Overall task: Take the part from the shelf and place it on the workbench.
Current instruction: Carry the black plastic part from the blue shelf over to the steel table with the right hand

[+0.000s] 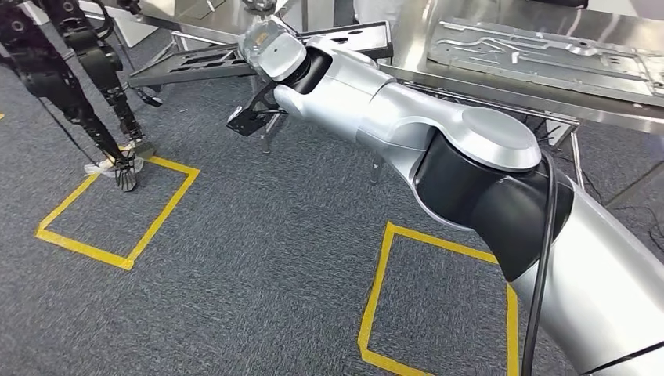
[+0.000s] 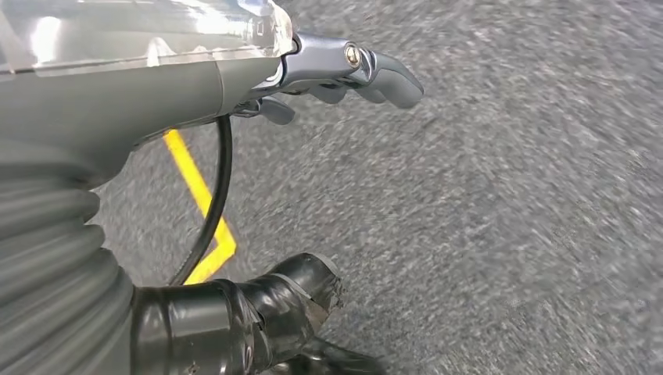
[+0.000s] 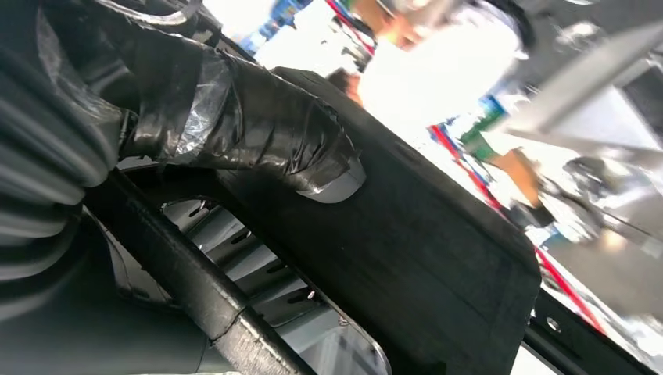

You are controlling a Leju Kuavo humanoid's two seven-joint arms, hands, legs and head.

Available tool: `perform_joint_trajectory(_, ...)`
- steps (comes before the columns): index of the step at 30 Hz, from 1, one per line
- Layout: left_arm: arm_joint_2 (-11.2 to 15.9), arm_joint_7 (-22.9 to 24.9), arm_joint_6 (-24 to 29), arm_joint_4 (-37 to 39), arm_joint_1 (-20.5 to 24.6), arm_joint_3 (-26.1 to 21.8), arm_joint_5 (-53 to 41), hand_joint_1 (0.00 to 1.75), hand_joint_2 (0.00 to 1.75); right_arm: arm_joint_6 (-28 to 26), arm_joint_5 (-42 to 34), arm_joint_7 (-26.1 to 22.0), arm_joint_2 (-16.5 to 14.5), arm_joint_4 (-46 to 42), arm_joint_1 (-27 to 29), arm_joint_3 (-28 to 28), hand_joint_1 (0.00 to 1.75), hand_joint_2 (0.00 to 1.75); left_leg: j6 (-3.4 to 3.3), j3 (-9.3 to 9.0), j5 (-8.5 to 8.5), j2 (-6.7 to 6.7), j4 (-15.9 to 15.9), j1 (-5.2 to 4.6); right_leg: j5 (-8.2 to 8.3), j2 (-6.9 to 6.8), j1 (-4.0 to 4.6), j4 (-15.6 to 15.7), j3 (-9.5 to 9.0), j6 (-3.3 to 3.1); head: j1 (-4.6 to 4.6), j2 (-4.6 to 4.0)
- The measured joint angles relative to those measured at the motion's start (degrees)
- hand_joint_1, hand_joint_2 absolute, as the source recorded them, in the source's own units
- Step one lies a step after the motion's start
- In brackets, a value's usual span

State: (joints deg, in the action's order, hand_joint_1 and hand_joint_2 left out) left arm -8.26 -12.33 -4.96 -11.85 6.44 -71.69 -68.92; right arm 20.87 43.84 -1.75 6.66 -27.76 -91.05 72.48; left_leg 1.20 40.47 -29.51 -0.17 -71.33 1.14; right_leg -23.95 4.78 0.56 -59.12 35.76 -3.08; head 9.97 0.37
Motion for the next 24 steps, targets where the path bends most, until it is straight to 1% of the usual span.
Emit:
perform_joint_trajectory(1, 0.1, 0.0, 0.0, 0.0, -0.1, 0.0, 0.0, 0.00, 1.75, 0.0, 0.2, 0.0, 0.0, 0.3, 0.0, 0.0, 1.75, 1.75, -0.17, -1.27, 2.54, -1.10, 4.1, 0.05, -0.28, 0.82, -0.09, -0.3, -0.07, 0.18, 0.00, 0.00)
perform_joint_trajectory(2, 0.2, 0.1, 0.0, 0.0, -0.1, 0.0, 0.1, 0.00, 1.75, 0.0, 0.4, -0.1, 0.0, 0.6, -0.1, 0.0, 1.75, 1.75, -0.34, -2.67, 4.17, -2.53, 7.7, 0.17, -0.55, 1.59, -0.11, -0.6, 0.04, 0.43, 0.01, 0.00)
perform_joint_trajectory(3, 0.2, 0.1, 0.0, 0.0, 0.0, 0.0, 0.1, 0.00, 1.75, 0.1, 0.6, -0.1, 0.0, 0.9, -0.2, 0.0, 1.75, 1.75, -0.49, -3.68, 5.00, -3.72, 10.2, 0.23, -0.70, 2.33, -0.28, -0.9, 0.25, 0.74, 0.00, 0.01)
perform_joint_trajectory(4, 0.3, 0.1, 0.0, 0.0, 0.1, 0.0, 0.2, 0.00, 1.75, 0.1, 0.7, -0.2, 0.0, 1.1, -0.3, 0.0, 1.75, 1.75, -0.68, -4.23, 5.03, -4.52, 11.3, 0.20, -0.77, 3.03, -0.47, -1.0, 0.50, 1.13, 0.00, 0.01)
perform_joint_trajectory(5, 0.3, 0.1, 0.0, 0.0, 0.3, 0.0, 0.3, 0.00, 1.75, 0.1, 0.9, -0.2, 0.1, 1.4, -0.3, 0.0, 1.75, 1.75, -0.87, -4.49, 4.80, -4.47, 11.7, 0.14, -0.72, 3.74, -0.65, -1.0, 0.71, 1.53, -0.02, 0.01)
perform_joint_trajectory(6, 0.3, 0.0, 0.0, 0.0, 0.4, 0.1, 0.3, 0.00, 1.75, 0.2, 1.0, -0.3, 0.2, 1.6, -0.3, -0.1, 1.75, 1.75, -1.12, -4.64, 4.83, -3.84, 11.8, 0.11, -0.61, 4.41, -0.81, -0.8, 0.80, 1.93, -0.03, 0.02)
perform_joint_trajectory(7, 0.3, -0.1, 0.0, 0.0, 0.7, 0.1, 0.3, 0.00, 1.75, 0.2, 1.2, -0.3, 0.3, 1.8, -0.4, -0.1, 1.75, 1.75, -1.44, -4.91, 4.92, -3.14, 12.2, 0.18, -0.65, 3.96, -0.75, -0.9, 0.84, 2.25, -0.02, 0.01)
perform_joint_trajectory(8, 0.3, -0.2, 0.0, 0.0, 0.8, 0.1, 0.3, 0.00, 1.75, 0.3, 1.5, -0.4, 0.4, 2.0, -0.5, -0.3, 1.75, 1.75, -1.76, -5.23, 5.03, -2.44, 12.7, 0.30, -1.05, 2.32, -0.60, -1.4, 1.10, 2.53, 0.00, 0.01)
perform_joint_trajectory(9, 0.2, -0.3, 0.0, 0.0, 1.0, 0.2, 0.3, 0.00, 1.75, 0.3, 1.7, -0.4, 0.5, 2.2, -0.7, -0.4, 1.75, 1.75, -2.06, -5.58, 5.14, -1.67, 13.2, 0.38, -2.02, 0.14, -0.47, -3.0, 1.88, 2.82, 0.03, 0.01)
perform_joint_trajectory(10, 0.2, -0.4, 0.0, 0.0, 1.1, 0.2, 0.3, 0.00, 1.75, 0.3, 1.8, -0.4, 0.6, 2.3, -0.8, -0.5, 1.75, 1.75, -2.28, -5.85, 5.13, -0.92, 13.5, 0.36, -3.51, -2.32, -0.51, -5.7, 3.22, 3.09, 0.04, 0.00)
perform_joint_trajectory(11, 0.2, -0.4, 0.0, 0.0, 1.2, 0.3, 0.3, 0.00, 1.75, 0.3, 1.9, -0.5, 0.5, 2.3, -0.9, -0.5, 1.75, 1.75, -2.41, -6.03, 5.02, -0.17, 13.6, 0.32, -5.18, -3.88, -0.66, -9.3, 5.13, 3.42, 0.04, 0.00)
perform_joint_trajectory(12, 0.3, -0.5, 0.0, 0.0, 1.2, 0.3, 0.2, 0.00, 1.75, 0.3, 1.9, -0.6, 0.4, 2.3, -0.8, -0.6, 1.75, 1.75, -2.43, -6.17, 4.86, 0.63, 13.6, 0.31, -6.48, -4.42, -0.93, -12.9, 7.13, 3.70, 0.03, 0.00)
perform_joint_trajectory(13, 0.3, -0.5, 0.0, 0.0, 1.3, 0.4, 0.2, 0.00, 1.75, 0.4, 1.9, -0.7, 0.4, 2.4, -0.8, -0.6, 1.75, 1.75, -2.41, -6.31, 4.66, 1.42, 13.6, 0.35, -6.95, -4.58, -1.18, -15.4, 8.63, 3.93, 0.02, 0.00)
perform_joint_trajectory(14, 0.3, -0.5, 0.0, 0.0, 1.3, 0.4, 0.2, 0.00, 1.75, 0.4, 1.9, -0.8, 0.3, 2.4, -0.7, -0.6, 1.75, 1.75, -2.36, -6.48, 4.43, 2.18, 13.5, 0.38, -6.35, -4.69, -1.36, -15.9, 9.18, 4.10, 0.03, 0.00)
perform_joint_trajectory(15, 0.3, -0.5, -0.1, 0.0, 1.3, 0.4, 0.1, 0.00, 1.75, 0.4, 2.0, -0.8, 0.4, 2.5, -0.7, -0.6, 1.75, 1.75, -2.28, -6.73, 4.17, 2.89, 13.5, 0.42, -4.75, -4.93, -1.46, -14.2, 8.53, 4.18, 0.03, 0.00)
perform_joint_trajectory(16, 0.2, -0.5, -0.1, 0.0, 1.3, 0.5, 0.1, 0.00, 1.75, 0.4, 2.0, -0.8, 0.4, 2.6, -0.7, -0.7, 1.75, 1.75, -2.15, -7.08, 3.84, 3.59, 13.4, 0.44, -2.53, -5.54, -1.45, -10.6, 6.84, 4.12, 0.04, 0.00)
perform_joint_trajectory(17, 0.2, -0.5, -0.1, 0.0, 1.3, 0.5, 0.1, 0.00, 1.75, 0.4, 2.0, -0.8, 0.4, 2.7, -0.8, -0.8, 1.75, 1.75, -1.93, -7.47, 3.49, 4.24, 13.4, 0.36, -0.72, -6.83, -1.23, -6.5, 4.83, 3.96, 0.04, 0.00)
perform_joint_trajectory(18, 0.2, -0.6, -0.1, 0.0, 1.3, 0.5, 0.1, 0.00, 1.75, 0.4, 2.1, -0.8, 0.4, 2.7, -0.9, -0.9, 1.75, 1.75, -1.64, -7.80, 3.13, 4.87, 13.3, 0.21, 0.52, -7.91, -0.91, -3.1, 3.17, 3.63, 0.03, 0.00)
perform_joint_trajectory(19, 0.2, -0.6, -0.1, 0.0, 1.3, 0.5, 0.0, 0.00, 1.75, 0.3, 2.2, -0.8, 0.3, 2.7, -0.9, -1.1, 1.75, 1.75, -1.30, -8.10, 2.80, 5.47, 13.3, 0.05, 1.02, -8.63, -0.59, -1.0, 2.16, 3.25, 0.03, 0.00)
perform_joint_trajectory(20, 0.2, -0.6, -0.1, 0.0, 1.3, 0.5, 0.0, 0.00, 1.75, 0.3, 2.3, -0.8, 0.2, 2.8, -0.9, -1.2, 1.75, 1.75, -0.96, -8.36, 2.52, 6.09, 13.4, -0.16, 0.85, -8.78, -0.30, -0.2, 1.86, 2.92, 0.01, 0.01)
perform_joint_trajectory(21, 0.2, -0.6, -0.1, 0.0, 1.3, 0.5, 0.0, 0.00, 1.75, 0.3, 2.4, -0.8, 0.2, 2.8, -0.9, -1.3, 1.75, 1.75, -0.64, -8.62, 2.27, 6.79, 13.4, -0.26, 0.75, -8.03, -0.18, -0.2, 1.91, 2.57, 0.01, 0.01)
perform_joint_trajectory(22, 0.2, -0.6, -0.1, 0.0, 1.4, 0.5, 0.0, 0.00, 1.75, 0.4, 2.5, -0.8, 0.3, 2.9, -0.9, -1.4, 1.75, 1.75, -0.30, -8.90, 2.01, 7.29, 13.5, -0.26, 0.70, -7.25, -0.28, -0.1, 1.85, 2.26, 0.01, 0.01)
perform_joint_trajectory(23, 0.3, -0.6, 0.0, 0.0, 1.4, 0.5, 0.0, 0.00, 1.75, 0.4, 2.6, -0.8, 0.3, 3.0, -0.9, -1.4, 1.75, 1.75, -0.01, -8.95, 1.51, 6.81, 13.1, -0.18, 0.67, -6.50, -0.43, 0.0, 1.70, 1.99, 0.01, 0.01)
perform_joint_trajectory(24, 0.3, -0.6, 0.0, 0.0, 1.4, 0.5, 0.0, 0.00, 1.75, 0.3, 2.7, -0.8, 0.3, 3.1, -1.0, -1.6, 1.75, 1.75, 0.21, -8.50, 0.64, 5.67, 11.8, -0.03, 0.64, -5.82, -0.60, 0.1, 1.53, 1.66, 0.01, 0.01)
